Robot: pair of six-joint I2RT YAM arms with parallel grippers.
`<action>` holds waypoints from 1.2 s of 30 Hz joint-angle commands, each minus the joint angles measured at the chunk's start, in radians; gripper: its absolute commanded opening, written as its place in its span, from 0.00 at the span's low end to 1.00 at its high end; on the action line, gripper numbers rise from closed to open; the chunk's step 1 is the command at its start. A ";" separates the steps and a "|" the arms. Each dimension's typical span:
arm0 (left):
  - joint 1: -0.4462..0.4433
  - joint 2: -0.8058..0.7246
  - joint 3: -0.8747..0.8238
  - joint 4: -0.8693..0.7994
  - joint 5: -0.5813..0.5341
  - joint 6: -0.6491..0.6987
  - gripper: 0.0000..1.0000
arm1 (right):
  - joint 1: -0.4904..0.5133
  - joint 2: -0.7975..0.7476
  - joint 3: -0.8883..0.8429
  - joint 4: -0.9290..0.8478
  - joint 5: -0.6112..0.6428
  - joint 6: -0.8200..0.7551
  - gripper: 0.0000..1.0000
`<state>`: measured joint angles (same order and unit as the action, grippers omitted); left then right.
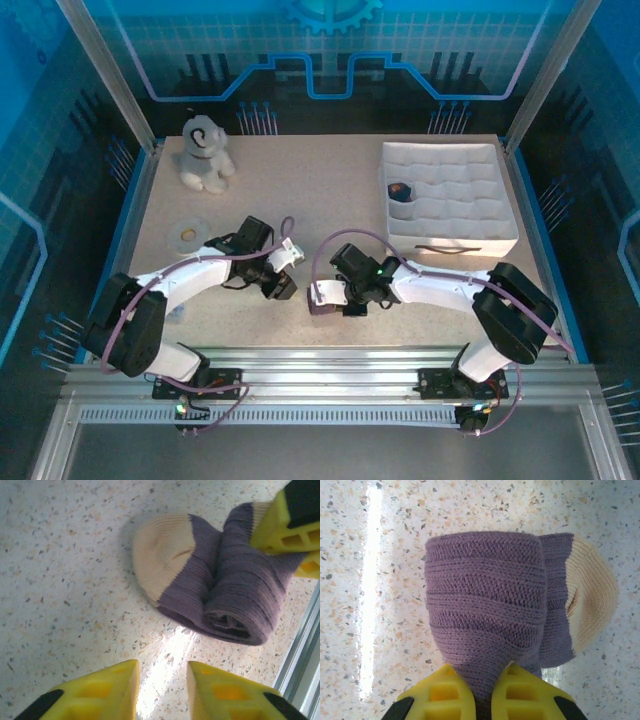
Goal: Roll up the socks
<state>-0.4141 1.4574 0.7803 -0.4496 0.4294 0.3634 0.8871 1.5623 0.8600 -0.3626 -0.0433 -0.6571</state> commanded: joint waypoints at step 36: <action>-0.092 0.442 0.078 0.316 0.106 -0.741 0.13 | 0.109 -0.093 -0.150 0.057 0.078 -0.046 0.00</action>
<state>-0.5144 1.8305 0.8692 -0.0898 0.6201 -0.3679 0.9672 1.4803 0.7540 -0.2729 0.0467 -0.6643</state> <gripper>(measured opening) 0.125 0.067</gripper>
